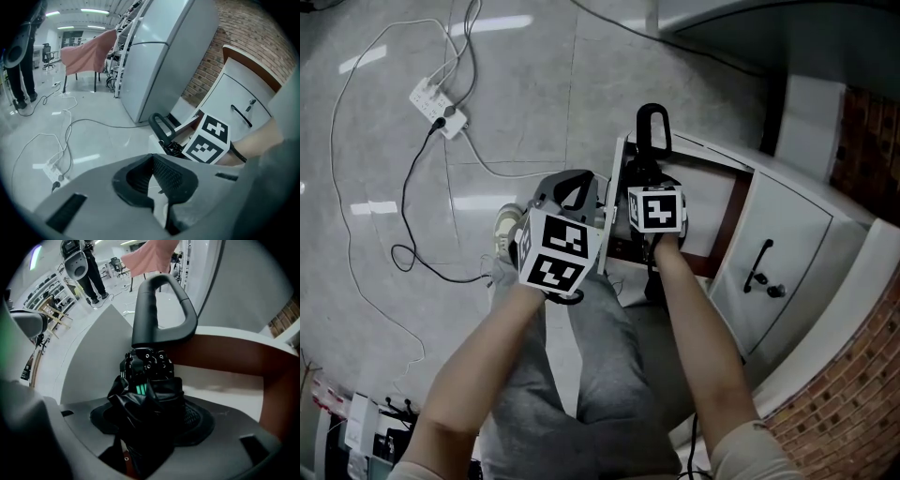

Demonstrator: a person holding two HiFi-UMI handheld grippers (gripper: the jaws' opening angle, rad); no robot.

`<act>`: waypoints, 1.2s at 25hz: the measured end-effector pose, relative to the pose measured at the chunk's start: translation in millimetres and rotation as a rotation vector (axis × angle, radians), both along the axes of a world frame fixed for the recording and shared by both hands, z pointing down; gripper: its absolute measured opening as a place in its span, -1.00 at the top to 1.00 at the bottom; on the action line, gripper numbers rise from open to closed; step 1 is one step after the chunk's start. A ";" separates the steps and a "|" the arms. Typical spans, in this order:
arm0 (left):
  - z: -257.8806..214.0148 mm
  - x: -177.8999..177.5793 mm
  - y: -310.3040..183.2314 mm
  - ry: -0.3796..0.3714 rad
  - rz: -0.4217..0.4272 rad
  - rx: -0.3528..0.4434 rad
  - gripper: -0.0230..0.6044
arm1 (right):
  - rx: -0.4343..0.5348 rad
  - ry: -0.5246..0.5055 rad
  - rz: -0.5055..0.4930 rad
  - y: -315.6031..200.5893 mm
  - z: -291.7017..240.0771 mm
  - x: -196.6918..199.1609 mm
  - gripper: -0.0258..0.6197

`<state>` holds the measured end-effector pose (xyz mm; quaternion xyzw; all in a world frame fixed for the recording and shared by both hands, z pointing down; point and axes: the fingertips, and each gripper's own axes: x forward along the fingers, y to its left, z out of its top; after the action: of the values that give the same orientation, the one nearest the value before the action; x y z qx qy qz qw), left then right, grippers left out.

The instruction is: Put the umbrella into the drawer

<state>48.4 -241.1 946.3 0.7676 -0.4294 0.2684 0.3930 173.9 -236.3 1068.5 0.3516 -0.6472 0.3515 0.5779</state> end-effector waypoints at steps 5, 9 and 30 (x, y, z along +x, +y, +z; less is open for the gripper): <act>10.3 -2.6 3.1 -0.005 0.005 -0.016 0.90 | -0.016 -0.024 -0.001 0.1 1.6 -0.2 0.04; 7.7 -4.8 6.3 -0.007 0.013 -0.014 0.90 | -0.008 -0.013 0.008 0.1 1.5 1.1 0.02; -107.6 -44.9 -5.7 -0.092 0.045 0.110 0.90 | 0.101 -0.026 0.014 -15.9 -131.6 -18.5 0.27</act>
<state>3.6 -246.9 838.7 0.7844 -0.4438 0.2878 0.3239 155.5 -252.2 936.9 0.3802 -0.6692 0.3270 0.5484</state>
